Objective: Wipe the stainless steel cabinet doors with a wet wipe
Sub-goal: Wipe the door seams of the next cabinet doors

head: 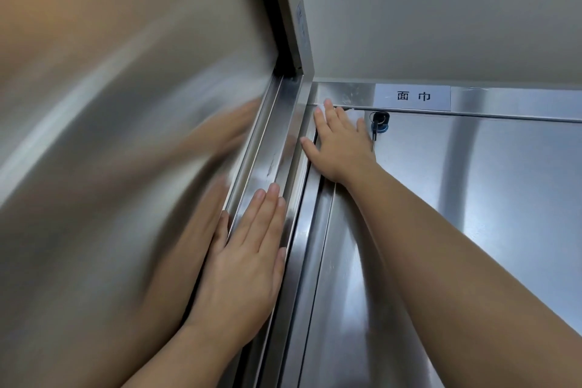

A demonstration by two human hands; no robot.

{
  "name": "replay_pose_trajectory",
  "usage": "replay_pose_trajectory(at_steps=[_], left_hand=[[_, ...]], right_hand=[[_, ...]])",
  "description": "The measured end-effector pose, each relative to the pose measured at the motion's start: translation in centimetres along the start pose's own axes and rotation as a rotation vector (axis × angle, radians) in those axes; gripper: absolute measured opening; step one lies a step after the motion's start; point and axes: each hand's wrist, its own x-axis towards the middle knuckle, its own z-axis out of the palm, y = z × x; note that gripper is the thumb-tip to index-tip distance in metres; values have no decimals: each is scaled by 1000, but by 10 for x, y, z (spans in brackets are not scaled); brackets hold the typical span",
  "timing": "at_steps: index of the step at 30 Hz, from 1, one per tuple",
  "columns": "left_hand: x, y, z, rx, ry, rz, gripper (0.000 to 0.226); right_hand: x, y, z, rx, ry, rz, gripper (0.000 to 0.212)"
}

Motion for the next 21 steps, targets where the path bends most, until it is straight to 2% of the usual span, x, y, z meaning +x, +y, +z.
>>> replay_pose_trajectory(at_steps=[8,14,21], left_hand=[[1,1,-3,-2,-12,-3,54],[-2,2,-3,-24,4,-18,54],[-2,3,-4,-25,-25,-26,55]], right_hand=[[-30,4,11,-30,74,-93,66],[-14,4,4,-10,25,-70,66],[-49,1,15,-27,49,-160,68]])
